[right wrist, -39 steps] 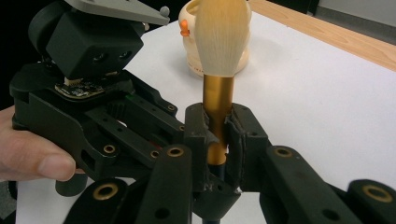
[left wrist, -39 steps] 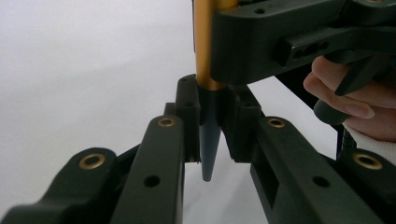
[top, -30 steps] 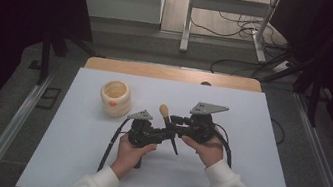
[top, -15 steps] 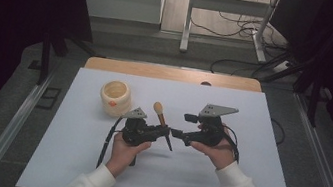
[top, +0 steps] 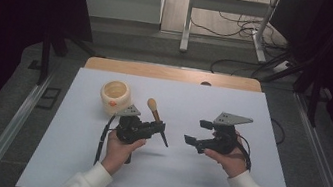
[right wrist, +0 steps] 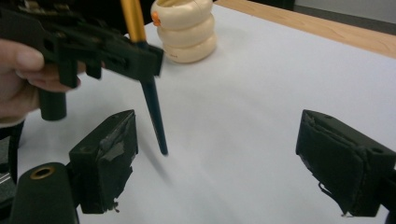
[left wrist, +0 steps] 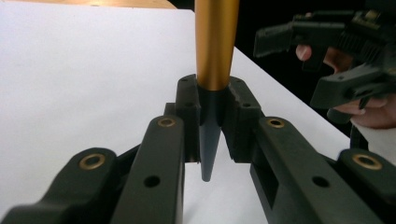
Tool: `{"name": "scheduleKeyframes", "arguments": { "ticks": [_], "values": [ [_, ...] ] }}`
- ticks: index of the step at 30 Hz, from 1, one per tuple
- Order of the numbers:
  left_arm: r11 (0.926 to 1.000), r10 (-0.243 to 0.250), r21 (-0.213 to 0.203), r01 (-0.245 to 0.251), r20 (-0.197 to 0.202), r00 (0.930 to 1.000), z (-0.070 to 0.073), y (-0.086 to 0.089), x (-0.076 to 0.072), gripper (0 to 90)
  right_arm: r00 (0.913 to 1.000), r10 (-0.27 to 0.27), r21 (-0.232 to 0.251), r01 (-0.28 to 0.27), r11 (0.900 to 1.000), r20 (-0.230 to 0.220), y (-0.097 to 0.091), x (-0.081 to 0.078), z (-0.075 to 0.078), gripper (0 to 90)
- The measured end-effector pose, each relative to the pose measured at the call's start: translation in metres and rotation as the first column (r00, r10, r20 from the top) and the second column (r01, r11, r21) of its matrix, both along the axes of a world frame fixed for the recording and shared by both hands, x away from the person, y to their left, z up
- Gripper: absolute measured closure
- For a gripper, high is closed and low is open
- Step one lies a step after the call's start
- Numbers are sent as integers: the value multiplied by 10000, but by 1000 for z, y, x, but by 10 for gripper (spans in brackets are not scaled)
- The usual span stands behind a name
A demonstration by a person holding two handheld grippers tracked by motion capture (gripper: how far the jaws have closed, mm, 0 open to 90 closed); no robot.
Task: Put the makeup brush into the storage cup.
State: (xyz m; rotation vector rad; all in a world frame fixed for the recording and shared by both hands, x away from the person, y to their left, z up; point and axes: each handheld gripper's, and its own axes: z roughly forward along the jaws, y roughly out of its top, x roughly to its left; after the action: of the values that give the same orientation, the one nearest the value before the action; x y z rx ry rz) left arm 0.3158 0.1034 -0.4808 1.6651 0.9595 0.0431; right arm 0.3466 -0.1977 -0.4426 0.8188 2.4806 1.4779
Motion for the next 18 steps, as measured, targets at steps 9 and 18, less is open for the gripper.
{"name": "scheduleKeyframes", "arguments": {
  "ticks": [9,18],
  "values": [
    [9998,60,-173,-58,92,9999,5,5,-1,783,9989,-459,-256,456,9986,-105,-24,-8,-15,140],
    [9995,141,-290,-136,195,9997,9,12,-2,783,9922,-1232,-479,1239,9911,188,-47,-16,-27,153]
  ]
}}
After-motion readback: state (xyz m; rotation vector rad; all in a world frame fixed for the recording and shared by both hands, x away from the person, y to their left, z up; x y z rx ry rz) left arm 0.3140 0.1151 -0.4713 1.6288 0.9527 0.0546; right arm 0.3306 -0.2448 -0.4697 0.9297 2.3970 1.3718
